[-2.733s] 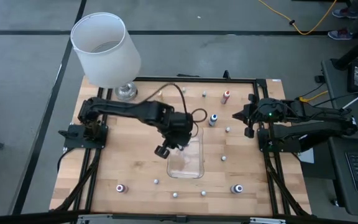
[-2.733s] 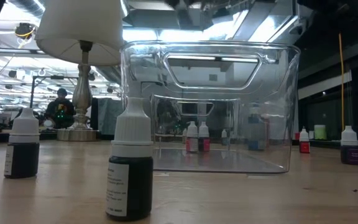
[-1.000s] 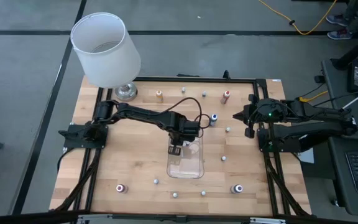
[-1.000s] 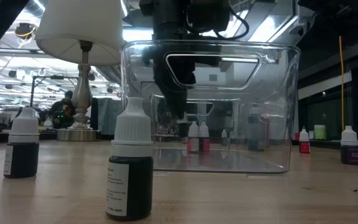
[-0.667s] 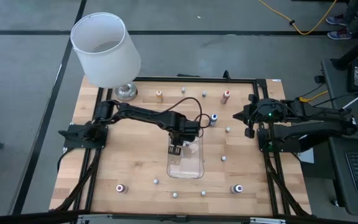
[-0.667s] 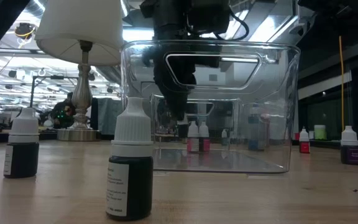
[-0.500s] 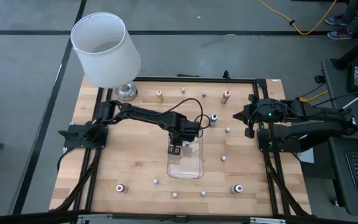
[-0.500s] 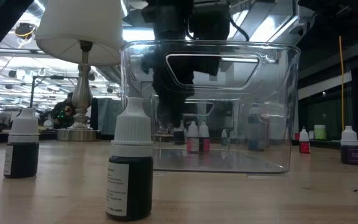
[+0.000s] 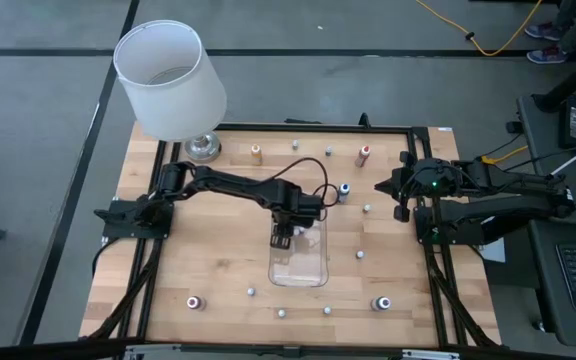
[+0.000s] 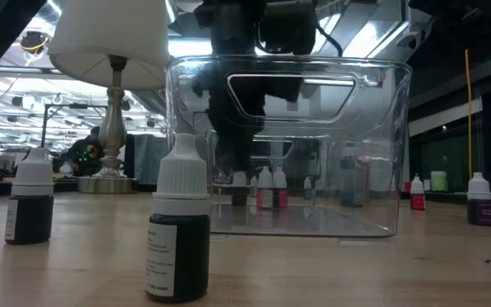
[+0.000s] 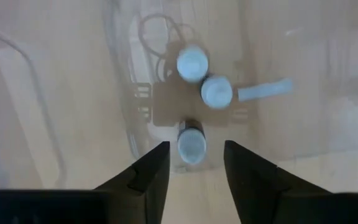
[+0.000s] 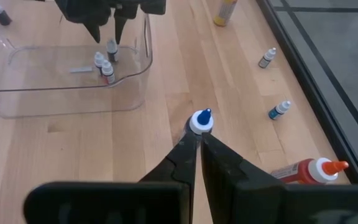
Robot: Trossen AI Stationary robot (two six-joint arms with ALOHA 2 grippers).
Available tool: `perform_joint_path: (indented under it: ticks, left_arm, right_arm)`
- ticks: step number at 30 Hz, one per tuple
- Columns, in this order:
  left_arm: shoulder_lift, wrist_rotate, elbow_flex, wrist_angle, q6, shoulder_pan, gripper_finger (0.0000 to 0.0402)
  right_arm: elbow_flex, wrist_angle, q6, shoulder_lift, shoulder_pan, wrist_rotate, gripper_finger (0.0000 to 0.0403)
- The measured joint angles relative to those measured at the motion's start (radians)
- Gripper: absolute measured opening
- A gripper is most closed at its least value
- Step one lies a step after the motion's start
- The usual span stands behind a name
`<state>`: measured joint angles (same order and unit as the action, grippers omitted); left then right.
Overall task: Pick & Place food coloring
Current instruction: Put the bottom small blue food coloring bottle into the transparent container
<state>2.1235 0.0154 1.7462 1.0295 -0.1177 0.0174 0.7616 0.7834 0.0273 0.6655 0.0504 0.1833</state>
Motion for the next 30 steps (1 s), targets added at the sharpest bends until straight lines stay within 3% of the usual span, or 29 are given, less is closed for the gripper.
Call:
perform_joint_path:
  ticks: [9, 16, 23, 27, 30]
  left_arm:
    - [-0.040, 0.020, 0.171, 0.125, 0.007, 0.000, 0.0168]
    - [-0.192, -0.001, 0.170, 0.161, 0.074, 0.021, 0.0160]
    - [-0.516, -0.003, -0.107, 0.142, 0.179, 0.142, 0.0147]
    - [-0.706, 0.059, -0.288, 0.091, 0.354, 0.235, 0.0144]
    - [-0.788, 0.131, -0.353, 0.049, 0.467, 0.292, 0.0144]
  right_arm:
    - [0.000, 0.000, 0.002, 0.000, 0.000, 0.000, 0.0028]
    - [0.000, -0.001, 0.003, 0.000, 0.000, 0.000, 0.0028]
    - [0.000, -0.003, 0.005, 0.000, 0.000, 0.000, 0.0028]
    - [0.000, -0.005, 0.006, 0.000, 0.000, 0.000, 0.0028]
    - [0.000, -0.006, 0.007, 0.000, 0.000, 0.000, 0.0028]
